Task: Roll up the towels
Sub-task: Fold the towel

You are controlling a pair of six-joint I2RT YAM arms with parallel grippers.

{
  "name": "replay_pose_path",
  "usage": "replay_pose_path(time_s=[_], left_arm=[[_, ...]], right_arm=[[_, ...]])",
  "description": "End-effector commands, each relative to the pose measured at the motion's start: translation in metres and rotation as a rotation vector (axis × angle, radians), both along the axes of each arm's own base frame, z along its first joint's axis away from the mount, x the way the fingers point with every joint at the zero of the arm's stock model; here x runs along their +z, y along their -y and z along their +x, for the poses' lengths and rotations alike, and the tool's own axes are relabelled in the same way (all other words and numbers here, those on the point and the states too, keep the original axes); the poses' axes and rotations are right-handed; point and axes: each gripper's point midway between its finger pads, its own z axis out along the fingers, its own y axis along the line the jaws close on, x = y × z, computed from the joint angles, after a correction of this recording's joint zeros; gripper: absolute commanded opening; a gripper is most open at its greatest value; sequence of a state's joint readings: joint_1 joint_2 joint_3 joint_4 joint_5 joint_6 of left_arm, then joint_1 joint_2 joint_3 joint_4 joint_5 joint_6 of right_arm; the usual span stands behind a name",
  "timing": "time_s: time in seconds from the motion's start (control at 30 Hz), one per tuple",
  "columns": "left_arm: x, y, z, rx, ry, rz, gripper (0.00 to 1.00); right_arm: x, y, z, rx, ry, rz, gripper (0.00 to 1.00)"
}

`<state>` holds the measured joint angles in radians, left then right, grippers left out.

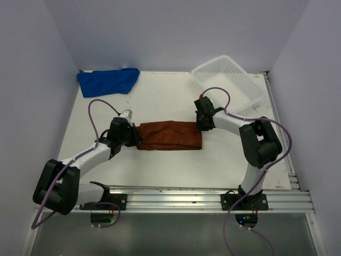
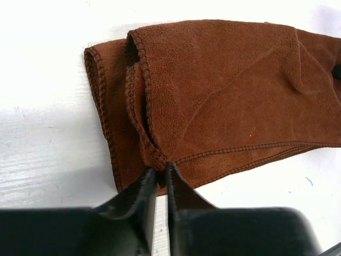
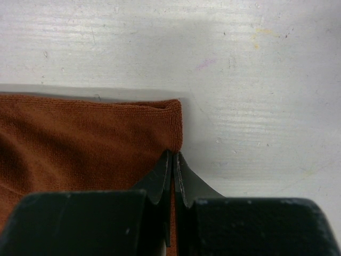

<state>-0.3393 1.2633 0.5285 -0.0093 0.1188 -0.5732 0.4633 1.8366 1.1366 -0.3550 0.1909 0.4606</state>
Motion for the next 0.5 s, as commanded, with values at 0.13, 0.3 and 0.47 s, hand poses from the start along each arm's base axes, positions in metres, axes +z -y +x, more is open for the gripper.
replay_pose_path(time_s=[0.13, 0.3, 0.47], left_arm=[[0.018, -0.007, 0.005, 0.01, 0.055, 0.04, 0.0], [0.039, -0.009, 0.004, 0.037, 0.088, 0.021, 0.0], [0.039, -0.007, -0.001, 0.051, 0.074, -0.017, 0.0]], right_arm=[[-0.006, 0.012, -0.008, -0.001, -0.025, -0.027, 0.0], [-0.006, 0.01, -0.006, -0.005, -0.027, -0.024, 0.0], [-0.008, 0.012, -0.006, -0.005, -0.034, -0.033, 0.0]])
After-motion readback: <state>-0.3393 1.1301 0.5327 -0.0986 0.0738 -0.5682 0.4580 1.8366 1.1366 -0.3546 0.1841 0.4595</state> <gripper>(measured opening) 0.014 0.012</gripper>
